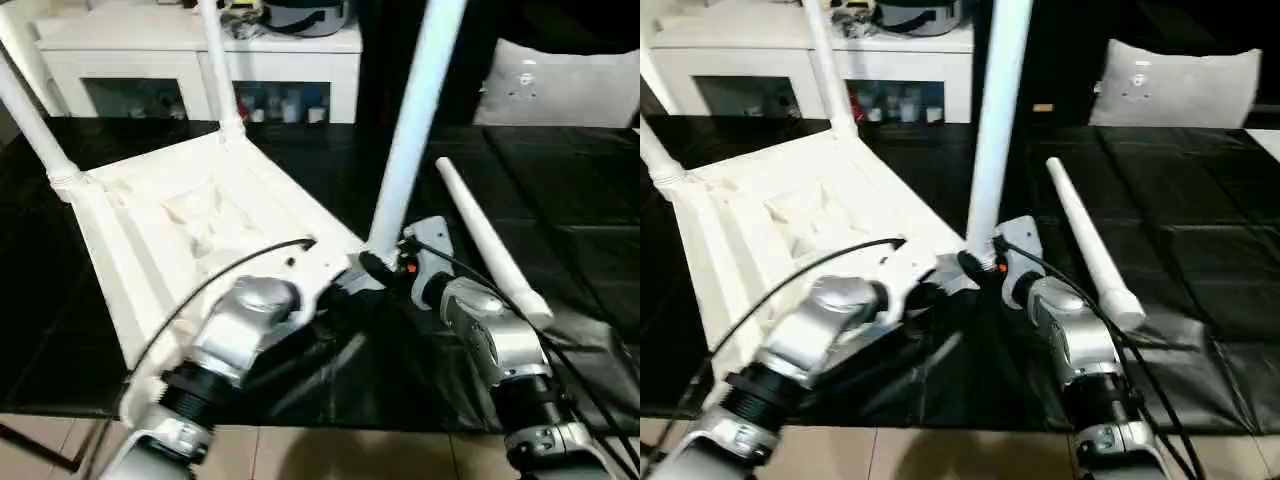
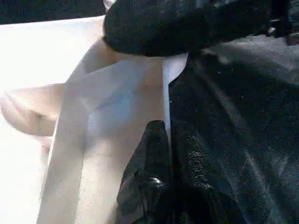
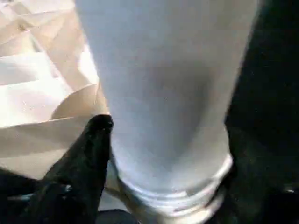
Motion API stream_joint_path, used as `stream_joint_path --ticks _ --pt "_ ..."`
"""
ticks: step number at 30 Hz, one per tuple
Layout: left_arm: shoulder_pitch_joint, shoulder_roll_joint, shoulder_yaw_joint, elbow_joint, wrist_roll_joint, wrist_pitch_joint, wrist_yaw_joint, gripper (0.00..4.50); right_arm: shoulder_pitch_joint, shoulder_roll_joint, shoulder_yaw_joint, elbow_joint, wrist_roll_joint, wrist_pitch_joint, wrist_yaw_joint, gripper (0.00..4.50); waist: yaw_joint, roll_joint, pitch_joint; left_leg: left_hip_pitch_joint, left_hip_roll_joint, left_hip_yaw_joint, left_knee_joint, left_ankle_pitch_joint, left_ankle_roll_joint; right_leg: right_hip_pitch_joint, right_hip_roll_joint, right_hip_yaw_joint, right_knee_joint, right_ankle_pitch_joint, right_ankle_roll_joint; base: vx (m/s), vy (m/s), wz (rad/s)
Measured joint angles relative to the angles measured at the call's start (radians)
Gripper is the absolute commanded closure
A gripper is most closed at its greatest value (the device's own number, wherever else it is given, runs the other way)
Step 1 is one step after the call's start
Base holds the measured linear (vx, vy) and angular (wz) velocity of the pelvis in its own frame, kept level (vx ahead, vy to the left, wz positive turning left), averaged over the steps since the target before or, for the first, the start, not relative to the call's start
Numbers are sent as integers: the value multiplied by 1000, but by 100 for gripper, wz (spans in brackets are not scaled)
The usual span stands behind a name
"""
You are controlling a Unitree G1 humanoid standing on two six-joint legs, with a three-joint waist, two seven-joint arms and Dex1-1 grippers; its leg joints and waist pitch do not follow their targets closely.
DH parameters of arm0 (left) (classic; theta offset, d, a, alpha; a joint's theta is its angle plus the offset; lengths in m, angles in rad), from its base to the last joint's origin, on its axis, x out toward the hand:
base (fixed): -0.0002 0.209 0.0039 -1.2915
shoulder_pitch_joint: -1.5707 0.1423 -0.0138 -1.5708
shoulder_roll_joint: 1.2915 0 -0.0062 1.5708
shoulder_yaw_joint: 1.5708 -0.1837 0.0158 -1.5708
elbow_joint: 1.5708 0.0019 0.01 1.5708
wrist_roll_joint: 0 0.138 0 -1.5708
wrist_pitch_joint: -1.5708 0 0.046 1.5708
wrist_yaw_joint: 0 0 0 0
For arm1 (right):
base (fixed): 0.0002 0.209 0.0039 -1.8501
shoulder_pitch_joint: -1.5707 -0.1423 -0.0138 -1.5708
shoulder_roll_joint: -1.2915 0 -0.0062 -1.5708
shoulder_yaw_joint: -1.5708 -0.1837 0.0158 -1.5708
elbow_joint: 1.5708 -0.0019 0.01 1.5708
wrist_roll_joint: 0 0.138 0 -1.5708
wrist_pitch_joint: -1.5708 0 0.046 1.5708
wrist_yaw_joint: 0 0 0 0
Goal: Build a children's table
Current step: Rotate leg to tighten
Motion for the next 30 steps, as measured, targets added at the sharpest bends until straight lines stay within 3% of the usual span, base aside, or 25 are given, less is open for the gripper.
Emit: stream_joint_path --ticks 5,10,16,19,23,24,30 --pt "-18 42 -12 34 -5 -79 -37 450 27 -88 9 -13 24 -45 121 41 19 3 1 -3 3 -1 -2 0 0 -2 1 -6 0 -1 1 0 0 0" --pt "-31 114 -15 67 -13 -162 -117 450 58 -189 15 -20 48 -72 280 2 21 6 3 -3 5 -1 -1 1 -1 -2 1 -7 2 -1 1 0 0 0" --pt "-36 214 -31 103 -33 -304 -256 450 69 -322 36 -42 60 -130 478 2 20 6 4 -3 5 -1 -2 0 -1 -2 1 -8 1 -2 1 0 0 0" --pt "-36 248 -44 113 -37 -372 -317 450 63 -337 56 -41 59 -171 537 2 28 6 4 -4 5 -1 -2 1 0 -3 1 -8 1 -2 1 0 0 0" --pt "-36 278 -69 114 -41 -443 -395 450 46 -357 93 -46 66 -196 646 2 52 6 4 -4 5 -1 -1 0 0 -2 1 -8 1 -2 1 0 0 0" --pt "-36 283 -74 114 -41 -459 -415 450 46 -359 99 -49 67 -197 672 19 58 6 4 -4 5 -1 0 0 0 -2 1 -8 1 -2 0 0 0 0" --pt "-43 314 -103 116 -53 -524 -519 450 44 -351 157 -46 75 -211 765 48 70 7 4 -4 5 -1 0 0 0 -2 0 -8 2 -2 0 0 0 0"
